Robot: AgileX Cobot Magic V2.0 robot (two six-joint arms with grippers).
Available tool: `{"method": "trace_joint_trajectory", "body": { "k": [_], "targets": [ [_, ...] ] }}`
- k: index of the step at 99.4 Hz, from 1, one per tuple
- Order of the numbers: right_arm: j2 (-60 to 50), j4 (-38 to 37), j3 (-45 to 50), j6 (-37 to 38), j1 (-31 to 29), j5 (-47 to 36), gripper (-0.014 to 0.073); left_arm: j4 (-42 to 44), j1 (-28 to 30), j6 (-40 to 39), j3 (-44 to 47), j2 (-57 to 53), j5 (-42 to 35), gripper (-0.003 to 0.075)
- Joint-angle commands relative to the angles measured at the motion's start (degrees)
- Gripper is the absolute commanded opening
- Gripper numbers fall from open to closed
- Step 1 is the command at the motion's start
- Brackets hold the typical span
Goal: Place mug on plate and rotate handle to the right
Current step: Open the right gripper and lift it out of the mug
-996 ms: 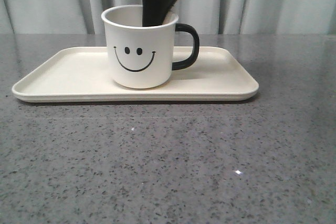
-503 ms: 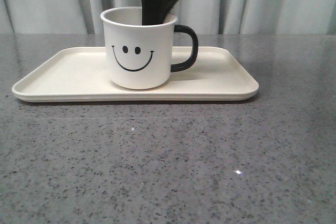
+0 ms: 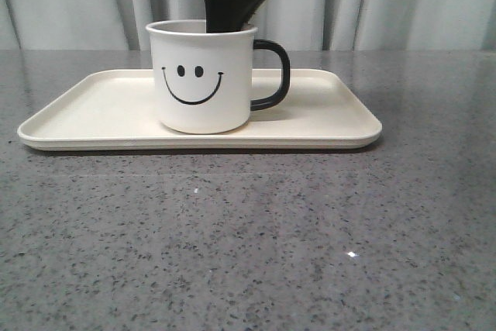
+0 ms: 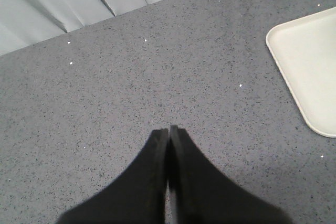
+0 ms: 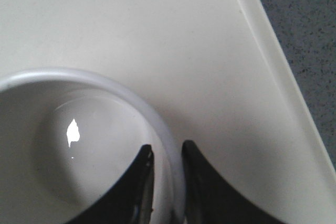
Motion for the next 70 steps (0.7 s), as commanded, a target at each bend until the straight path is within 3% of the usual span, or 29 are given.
{"method": "trace_joint_trajectory", "body": {
  "k": [1, 70],
  "targets": [
    [-3.20, 0.16, -1.59, -0.37, -0.38, -2.53, 0.0169, 1.36, -0.04, -0.70, -1.25, 0.02, -1.27, -0.0020],
    [-7.14, 1.34, -17.07, 2.76, -0.43, -2.77, 0.0169, 1.36, -0.04, -0.70, -1.25, 0.02, -1.27, -0.0020]
  ]
}}
